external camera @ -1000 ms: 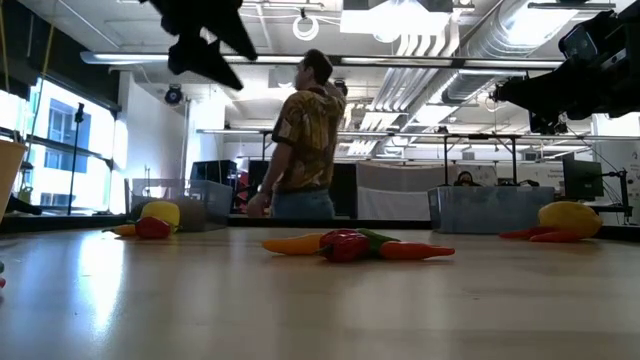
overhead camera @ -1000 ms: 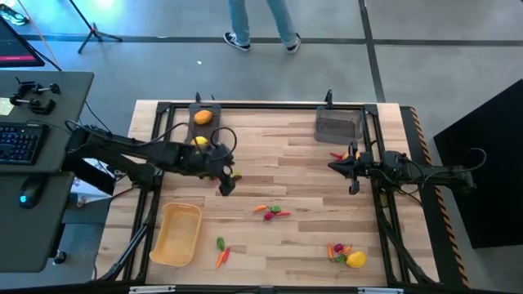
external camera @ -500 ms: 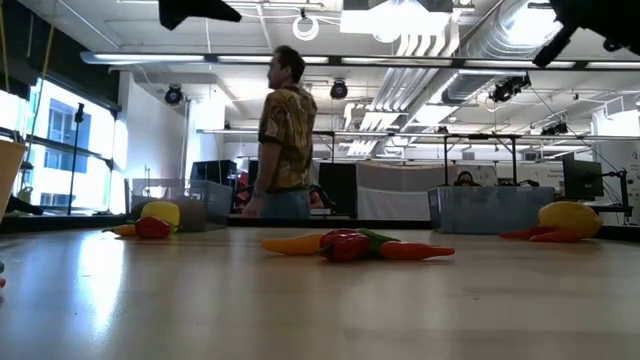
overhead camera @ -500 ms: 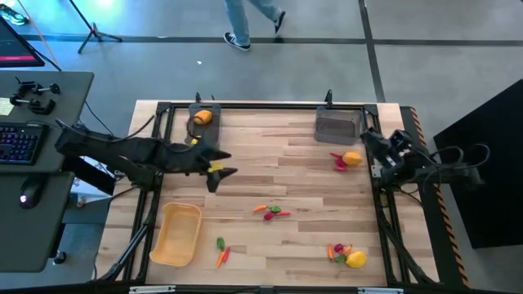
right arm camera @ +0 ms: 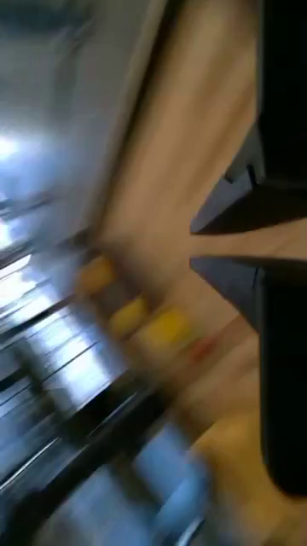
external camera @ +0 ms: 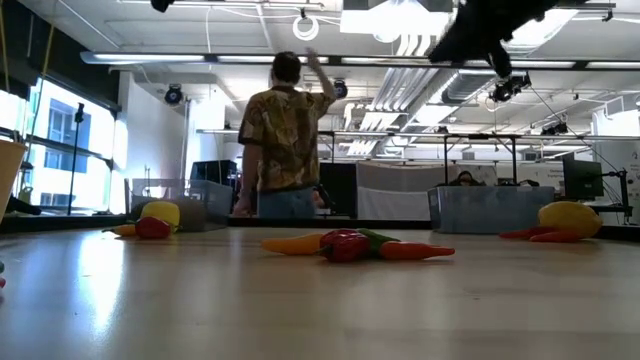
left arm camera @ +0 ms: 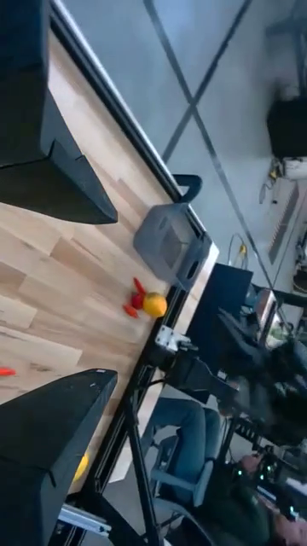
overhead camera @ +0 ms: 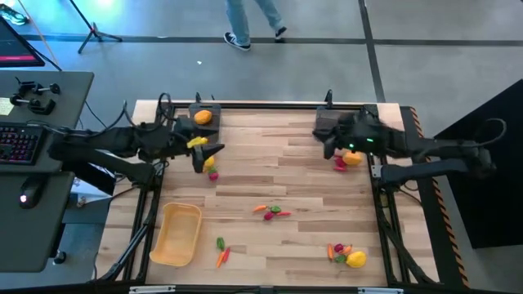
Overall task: Sort produce into baskets
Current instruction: Put the top right yellow lemon into the left black bin
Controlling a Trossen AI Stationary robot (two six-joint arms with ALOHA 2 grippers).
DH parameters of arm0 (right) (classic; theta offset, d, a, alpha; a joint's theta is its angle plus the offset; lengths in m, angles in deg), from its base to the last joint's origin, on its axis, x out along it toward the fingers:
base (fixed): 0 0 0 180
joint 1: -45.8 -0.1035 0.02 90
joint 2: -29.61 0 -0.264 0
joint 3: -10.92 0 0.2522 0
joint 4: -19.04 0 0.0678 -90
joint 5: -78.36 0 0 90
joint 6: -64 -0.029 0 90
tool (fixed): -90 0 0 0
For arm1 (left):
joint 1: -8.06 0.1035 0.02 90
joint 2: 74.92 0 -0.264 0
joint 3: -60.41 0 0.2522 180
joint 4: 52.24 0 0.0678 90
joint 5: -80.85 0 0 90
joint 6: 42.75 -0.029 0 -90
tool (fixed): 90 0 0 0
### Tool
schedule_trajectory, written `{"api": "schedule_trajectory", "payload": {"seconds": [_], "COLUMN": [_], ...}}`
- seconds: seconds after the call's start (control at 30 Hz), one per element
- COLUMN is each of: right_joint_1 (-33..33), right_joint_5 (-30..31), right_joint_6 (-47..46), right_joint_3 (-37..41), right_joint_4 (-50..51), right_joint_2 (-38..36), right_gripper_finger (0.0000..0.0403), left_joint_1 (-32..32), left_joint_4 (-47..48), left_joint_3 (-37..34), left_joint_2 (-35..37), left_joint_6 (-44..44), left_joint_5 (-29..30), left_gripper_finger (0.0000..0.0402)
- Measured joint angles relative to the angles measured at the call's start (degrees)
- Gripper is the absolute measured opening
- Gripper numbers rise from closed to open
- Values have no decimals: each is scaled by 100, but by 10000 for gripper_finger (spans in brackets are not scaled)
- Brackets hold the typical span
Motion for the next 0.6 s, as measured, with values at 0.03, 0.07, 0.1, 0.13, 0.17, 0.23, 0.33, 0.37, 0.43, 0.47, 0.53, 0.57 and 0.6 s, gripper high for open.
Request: {"api": "schedule_trajectory", "payload": {"seconds": [0.03, 0.07, 0.1, 0.13, 0.17, 0.23, 0.33, 0.37, 0.43, 0.47, 0.53, 0.57, 0.6], "right_joint_1": [56, 114, 179, 247, 306, 439, 645, 726, 907, 979, 1143, 1221, 1300], "right_joint_5": [-29, -31, -29, -31, -31, -78, -125, -143, -153, -131, -131, -148, -176], "right_joint_6": [-53, -175, -375, -610, -862, -1443, -2331, -2589, -2832, -2849, -2912, -2991, -3051], "right_joint_3": [-335, -630, -880, -1083, -1235, -1411, -1347, -1260, -1072, -987, -775, -677, -594], "right_joint_4": [886, 1721, 2473, 3187, 3821, 4729, 5340, 5369, 5315, 5276, 5257, 5261, 5262], "right_joint_2": [225, 448, 677, 919, 1151, 1578, 2056, 2178, 2382, 2474, 2649, 2730, 2787], "right_gripper_finger": [66, 87, 110, 134, 157, 201, 243, 250, 255, 255, 253, 251, 249], "left_joint_1": [3, 3, 3, 2, -1, 3, 3, 3, 3, 3, 3, 3, 3], "left_joint_4": [9, 24, 34, 38, 45, 156, 183, 193, 177, 188, 187, 188, 183], "left_joint_3": [0, 0, 0, 0, 0, 0, 0, 0, 0, 0, 0, 0, 0], "left_joint_2": [38, 75, 107, 131, 151, 191, 224, 233, 237, 237, 234, 237, 237], "left_joint_6": [-94, -174, -254, -304, -324, -398, -576, -623, -721, -745, -739, -713, -705], "left_joint_5": [-67, -127, -183, -232, -270, -395, -523, -548, -585, -596, -658, -674, -677], "left_gripper_finger": [278, 278, 278, 278, 278, 278, 278, 278, 278, 278, 278, 278, 278]}}
